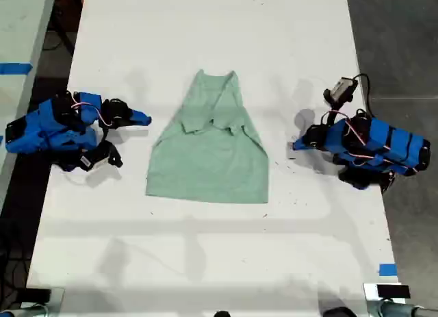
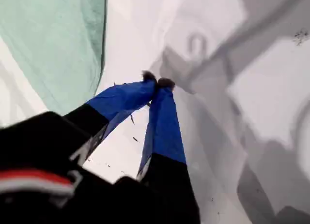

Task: Fold t shirt

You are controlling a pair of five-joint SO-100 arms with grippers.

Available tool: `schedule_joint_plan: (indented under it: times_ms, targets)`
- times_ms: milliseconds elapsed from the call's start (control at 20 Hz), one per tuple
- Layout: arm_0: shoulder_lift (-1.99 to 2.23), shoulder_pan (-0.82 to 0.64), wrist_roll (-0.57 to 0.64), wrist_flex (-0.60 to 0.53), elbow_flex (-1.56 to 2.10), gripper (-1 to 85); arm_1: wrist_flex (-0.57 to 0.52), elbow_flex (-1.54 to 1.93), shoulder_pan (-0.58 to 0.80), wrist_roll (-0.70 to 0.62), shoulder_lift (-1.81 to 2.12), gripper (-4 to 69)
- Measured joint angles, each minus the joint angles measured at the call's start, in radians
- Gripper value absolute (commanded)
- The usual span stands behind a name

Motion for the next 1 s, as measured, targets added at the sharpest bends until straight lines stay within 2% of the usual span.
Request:
schedule_joint_plan:
  times_ms: [300,550,700,800,850,900,950,1000]
  targets:
    - [0.000,-0.074,-0.124,0.015,0.012,-0.2,0.000,0.005,0.034,0.006,0.000,1.8]
    - [0.000,-0.071,-0.132,0.023,0.012,-0.2,0.000,0.005,0.041,0.066,0.000,0.3]
    - [0.000,-0.011,-0.140,0.031,0.012,-0.2,0.000,0.003,0.041,0.114,-0.012,0.3]
    - [0.000,-0.018,-0.140,0.031,0.012,-0.2,-0.012,-0.072,-0.017,0.187,-0.158,0.7]
    - [0.000,-0.018,-0.140,0.031,0.012,-0.2,-0.043,-0.140,-0.080,0.242,-0.278,8.6]
    - [0.000,-0.009,-0.137,0.031,0.012,-0.2,-0.094,-0.213,-0.150,0.293,-0.410,19.7]
    - [0.000,0.005,-0.132,0.031,0.012,-0.2,-0.158,-0.284,-0.215,0.327,-0.545,26.9]
    - [0.000,0.015,-0.129,0.031,0.012,-0.2,-0.213,-0.351,-0.261,0.350,-0.664,31.2]
